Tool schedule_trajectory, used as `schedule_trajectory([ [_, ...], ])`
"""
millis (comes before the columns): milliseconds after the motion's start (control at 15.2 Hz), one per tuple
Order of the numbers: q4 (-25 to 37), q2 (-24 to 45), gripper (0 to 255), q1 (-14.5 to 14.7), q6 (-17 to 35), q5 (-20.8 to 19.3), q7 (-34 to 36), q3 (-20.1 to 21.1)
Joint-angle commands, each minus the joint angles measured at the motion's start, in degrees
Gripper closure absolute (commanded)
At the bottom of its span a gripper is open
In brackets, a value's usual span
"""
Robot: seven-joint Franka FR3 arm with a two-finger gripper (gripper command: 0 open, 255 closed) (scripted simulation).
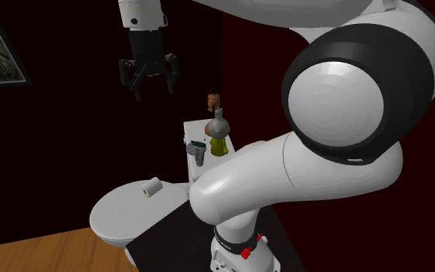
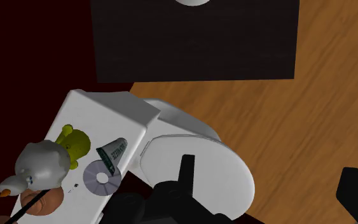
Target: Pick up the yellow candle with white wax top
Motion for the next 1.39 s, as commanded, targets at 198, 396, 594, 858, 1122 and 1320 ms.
schedule_trajectory([
  [198,-3.9,-0.6,0,-0.6,3.7,-3.4,-4.7,-2.5],
  [396,-7.3,-0.5,0,-1.3,7.8,-6.8,-9.3,-5.1],
  [594,-10.0,0.3,0,-2.2,12.2,-10.2,-13.7,-8.0],
  [858,-12.5,2.8,0,-3.4,18.7,-14.5,-19.4,-11.9],
  [1122,-13.7,6.8,0,-4.5,25.8,-18.4,-24.8,-16.0],
  [1320,-13.6,10.8,0,-5.1,31.2,-20.9,-28.8,-19.2],
])
